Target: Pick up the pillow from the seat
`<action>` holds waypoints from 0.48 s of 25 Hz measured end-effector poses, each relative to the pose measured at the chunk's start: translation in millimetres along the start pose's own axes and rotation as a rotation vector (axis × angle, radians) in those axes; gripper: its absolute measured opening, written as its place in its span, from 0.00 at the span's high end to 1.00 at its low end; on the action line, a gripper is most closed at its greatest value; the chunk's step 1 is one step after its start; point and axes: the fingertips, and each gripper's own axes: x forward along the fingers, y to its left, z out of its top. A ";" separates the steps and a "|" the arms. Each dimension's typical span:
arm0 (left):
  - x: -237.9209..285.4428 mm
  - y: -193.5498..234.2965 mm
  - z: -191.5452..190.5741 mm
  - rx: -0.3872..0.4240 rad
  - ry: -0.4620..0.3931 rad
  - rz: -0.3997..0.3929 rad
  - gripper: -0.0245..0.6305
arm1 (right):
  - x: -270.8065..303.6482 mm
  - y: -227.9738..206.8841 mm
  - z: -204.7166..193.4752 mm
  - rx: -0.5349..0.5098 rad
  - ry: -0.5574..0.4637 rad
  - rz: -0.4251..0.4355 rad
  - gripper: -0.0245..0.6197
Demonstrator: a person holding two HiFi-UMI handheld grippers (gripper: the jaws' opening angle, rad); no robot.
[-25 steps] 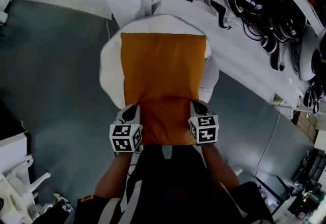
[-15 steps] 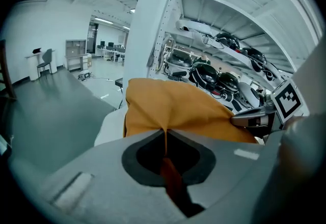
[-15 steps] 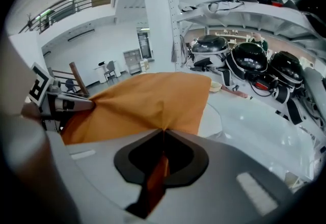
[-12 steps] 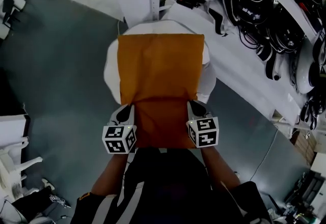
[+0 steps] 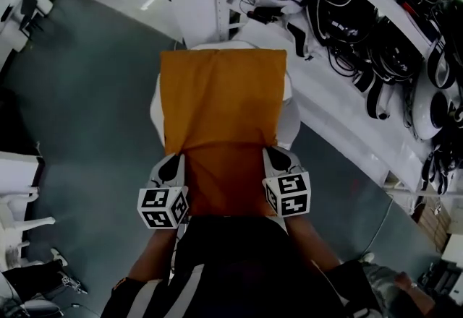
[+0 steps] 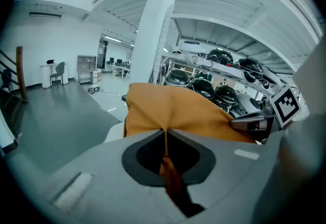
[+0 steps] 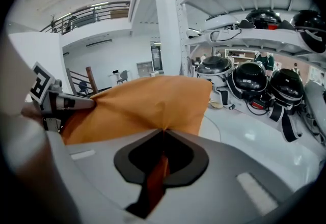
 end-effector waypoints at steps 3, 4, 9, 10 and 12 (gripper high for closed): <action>-14.1 -6.8 2.9 0.002 -0.032 0.017 0.95 | -13.7 2.8 5.8 -0.027 -0.023 0.014 0.94; -18.5 -8.5 3.5 -0.001 -0.041 0.022 0.95 | -17.7 4.0 7.6 -0.037 -0.029 0.018 0.94; -39.1 -15.4 10.6 -0.010 -0.084 0.040 0.95 | -36.2 9.5 19.2 -0.067 -0.069 0.035 0.94; -42.5 -16.2 11.7 -0.009 -0.092 0.044 0.95 | -38.5 10.7 20.8 -0.073 -0.078 0.036 0.94; -48.2 -18.0 12.3 -0.006 -0.104 0.052 0.95 | -42.4 12.5 21.8 -0.085 -0.092 0.038 0.94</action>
